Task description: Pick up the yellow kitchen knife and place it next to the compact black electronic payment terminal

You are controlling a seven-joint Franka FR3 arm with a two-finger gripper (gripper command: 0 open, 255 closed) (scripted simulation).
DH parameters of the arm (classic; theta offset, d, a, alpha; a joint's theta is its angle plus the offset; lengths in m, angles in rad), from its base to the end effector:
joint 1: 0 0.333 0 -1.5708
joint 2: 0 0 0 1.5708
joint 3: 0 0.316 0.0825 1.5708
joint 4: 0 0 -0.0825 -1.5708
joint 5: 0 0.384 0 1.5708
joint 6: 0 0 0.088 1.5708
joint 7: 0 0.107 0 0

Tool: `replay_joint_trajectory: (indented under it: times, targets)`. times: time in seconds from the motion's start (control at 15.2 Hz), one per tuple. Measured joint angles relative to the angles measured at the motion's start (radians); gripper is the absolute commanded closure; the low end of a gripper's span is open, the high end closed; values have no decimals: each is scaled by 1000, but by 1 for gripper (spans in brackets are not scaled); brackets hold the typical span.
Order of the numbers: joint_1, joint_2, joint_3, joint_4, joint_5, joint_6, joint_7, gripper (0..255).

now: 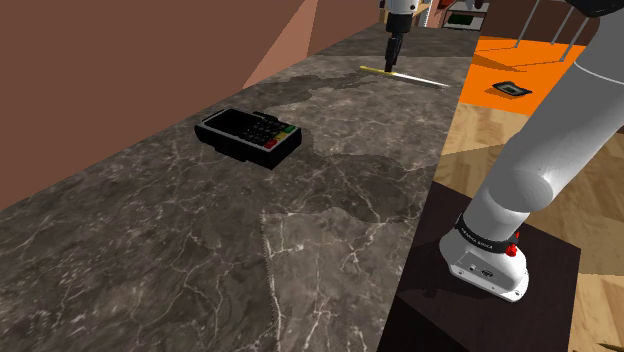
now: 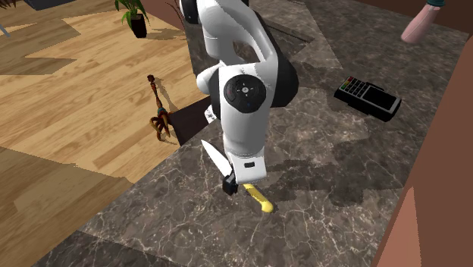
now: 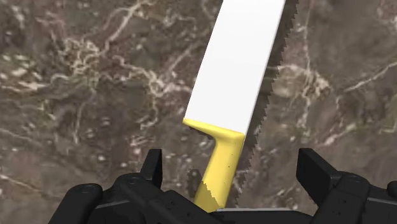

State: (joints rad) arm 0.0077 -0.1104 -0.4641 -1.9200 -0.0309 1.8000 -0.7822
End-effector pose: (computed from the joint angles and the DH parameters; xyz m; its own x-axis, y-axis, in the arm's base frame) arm 0.4701 -0.2432 0.5312 0.9440 0.3298 -0.0012 0.3297 -0.9437 -0.0285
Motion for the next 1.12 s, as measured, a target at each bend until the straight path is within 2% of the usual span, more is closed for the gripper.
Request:
replay_joint_trajectory:
  times: [0.53,0.59,1.12]
  targets:
    - [0,1,0,-16,0,18,0,0]
    - [0,1,0,-16,0,18,0,255]
    - [0,1,0,-16,0,18,0,255]
